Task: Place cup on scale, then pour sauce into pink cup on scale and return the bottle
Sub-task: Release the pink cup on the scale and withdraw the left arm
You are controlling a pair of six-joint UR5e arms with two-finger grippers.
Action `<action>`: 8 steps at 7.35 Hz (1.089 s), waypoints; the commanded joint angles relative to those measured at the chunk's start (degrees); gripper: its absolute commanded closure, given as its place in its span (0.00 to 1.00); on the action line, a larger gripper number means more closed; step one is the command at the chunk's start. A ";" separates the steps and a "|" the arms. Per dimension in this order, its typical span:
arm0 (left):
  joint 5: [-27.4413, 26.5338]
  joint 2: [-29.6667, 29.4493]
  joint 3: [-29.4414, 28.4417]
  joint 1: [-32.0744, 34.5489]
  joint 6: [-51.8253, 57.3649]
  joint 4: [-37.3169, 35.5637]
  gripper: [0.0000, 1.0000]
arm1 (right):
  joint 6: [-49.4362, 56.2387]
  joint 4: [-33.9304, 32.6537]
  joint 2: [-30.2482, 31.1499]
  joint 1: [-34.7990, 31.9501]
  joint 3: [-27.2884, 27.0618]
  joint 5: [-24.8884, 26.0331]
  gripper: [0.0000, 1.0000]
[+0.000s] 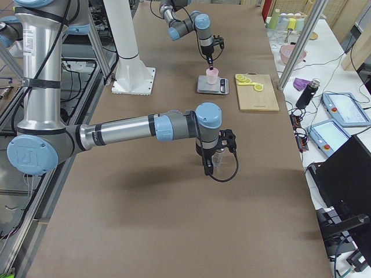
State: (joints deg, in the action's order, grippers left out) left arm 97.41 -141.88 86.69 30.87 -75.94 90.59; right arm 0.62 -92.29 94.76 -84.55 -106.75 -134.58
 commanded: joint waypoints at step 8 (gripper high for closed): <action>14.71 11.49 19.24 12.17 17.96 -7.15 0.02 | -7.94 0.09 -0.02 2.70 -7.21 -0.15 0.00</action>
State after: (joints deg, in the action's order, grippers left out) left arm 107.77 -135.34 99.40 38.87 -64.45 86.20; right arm -1.88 -92.20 94.34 -83.75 -110.65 -134.68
